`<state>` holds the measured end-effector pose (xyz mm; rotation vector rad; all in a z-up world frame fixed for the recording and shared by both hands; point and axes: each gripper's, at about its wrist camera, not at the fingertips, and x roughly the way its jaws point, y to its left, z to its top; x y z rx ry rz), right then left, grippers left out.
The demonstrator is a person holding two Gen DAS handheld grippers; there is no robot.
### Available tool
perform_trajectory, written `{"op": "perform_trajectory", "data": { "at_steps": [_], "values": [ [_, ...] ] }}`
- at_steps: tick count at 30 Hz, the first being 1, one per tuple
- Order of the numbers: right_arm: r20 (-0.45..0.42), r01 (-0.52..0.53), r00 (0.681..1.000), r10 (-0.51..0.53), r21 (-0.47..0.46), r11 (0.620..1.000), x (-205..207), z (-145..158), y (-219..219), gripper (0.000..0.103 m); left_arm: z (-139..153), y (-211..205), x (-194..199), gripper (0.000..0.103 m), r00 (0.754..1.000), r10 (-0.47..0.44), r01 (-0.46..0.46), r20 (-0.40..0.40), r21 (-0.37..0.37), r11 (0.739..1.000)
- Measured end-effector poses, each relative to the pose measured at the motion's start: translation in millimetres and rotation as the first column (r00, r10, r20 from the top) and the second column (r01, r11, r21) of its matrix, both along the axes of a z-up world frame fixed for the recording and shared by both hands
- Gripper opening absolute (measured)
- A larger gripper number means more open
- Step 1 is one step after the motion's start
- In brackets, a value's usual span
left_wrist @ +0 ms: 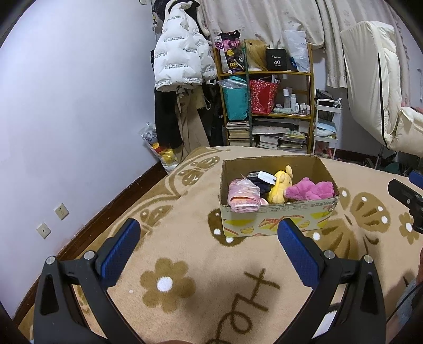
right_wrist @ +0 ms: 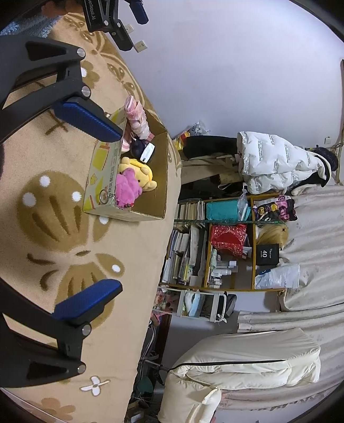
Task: Organize soft objects
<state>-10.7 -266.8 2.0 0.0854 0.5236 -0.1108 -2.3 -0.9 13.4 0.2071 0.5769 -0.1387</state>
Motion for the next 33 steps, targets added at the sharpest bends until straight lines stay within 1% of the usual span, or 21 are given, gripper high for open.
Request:
{"op": "perform_trajectory", "data": {
  "at_steps": [8, 33],
  "values": [
    [-0.002, 0.001, 1.0, -0.001, 0.001, 1.0, 0.5, -0.7, 0.0, 0.103, -0.3, -2.5, -1.4, 0.102, 1.0, 0.002, -0.002, 0.0, 0.011, 1.0],
    [-0.003, 0.004, 1.0, -0.004, 0.0, 1.0, 0.2, -0.7, 0.0, 0.103, -2.2, -6.2, -2.7, 0.102, 1.0, 0.0, 0.001, -0.011, 0.013, 1.0]
  ]
}}
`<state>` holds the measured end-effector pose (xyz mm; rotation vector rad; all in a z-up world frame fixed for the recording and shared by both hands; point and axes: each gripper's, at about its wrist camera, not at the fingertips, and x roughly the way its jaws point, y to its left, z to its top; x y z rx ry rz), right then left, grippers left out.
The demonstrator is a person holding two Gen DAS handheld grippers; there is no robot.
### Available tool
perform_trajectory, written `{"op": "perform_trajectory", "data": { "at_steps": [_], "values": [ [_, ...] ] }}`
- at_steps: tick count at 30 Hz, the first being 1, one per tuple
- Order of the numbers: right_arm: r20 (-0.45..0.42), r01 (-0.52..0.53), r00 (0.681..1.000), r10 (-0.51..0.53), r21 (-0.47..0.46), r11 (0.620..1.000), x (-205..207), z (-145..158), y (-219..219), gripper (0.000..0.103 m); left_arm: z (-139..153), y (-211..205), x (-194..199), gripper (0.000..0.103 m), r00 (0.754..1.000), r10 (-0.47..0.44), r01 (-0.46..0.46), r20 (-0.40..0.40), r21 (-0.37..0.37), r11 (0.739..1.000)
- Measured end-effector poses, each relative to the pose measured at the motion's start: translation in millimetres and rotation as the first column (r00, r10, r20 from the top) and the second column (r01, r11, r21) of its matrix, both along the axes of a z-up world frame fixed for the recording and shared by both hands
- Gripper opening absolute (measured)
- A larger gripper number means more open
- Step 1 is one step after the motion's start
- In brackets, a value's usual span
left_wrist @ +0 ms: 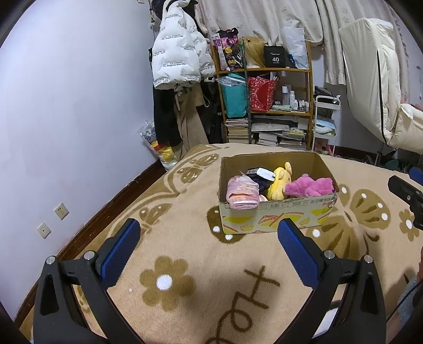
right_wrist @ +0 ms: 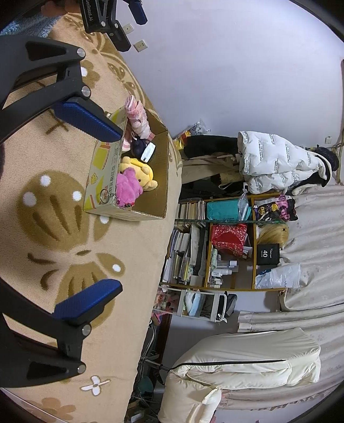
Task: Organize soft objects
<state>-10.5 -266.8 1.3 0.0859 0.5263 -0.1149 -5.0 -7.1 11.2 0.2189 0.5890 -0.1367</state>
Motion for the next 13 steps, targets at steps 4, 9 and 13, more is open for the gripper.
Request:
{"op": "perform_trajectory", "data": {
  "at_steps": [4, 9, 13],
  "values": [
    [0.001, -0.001, 1.0, 0.001, 0.0, 1.0, 0.0, 0.4, -0.4, 0.103, 0.3, 0.6, 0.3, 0.102, 1.0, 0.003, -0.003, 0.008, -0.005, 1.0],
    [0.002, 0.001, 1.0, -0.001, -0.003, 1.0, -0.3, -1.9, -1.1, 0.103, -0.1, 2.2, 1.1, 0.102, 1.0, 0.006, -0.006, 0.006, -0.008, 1.0],
    [0.001, -0.001, 1.0, 0.001, 0.0, 1.0, 0.0, -1.1, -0.6, 0.103, 0.2, 1.9, 0.6, 0.102, 1.0, 0.005, -0.005, 0.009, -0.006, 1.0]
  ]
}}
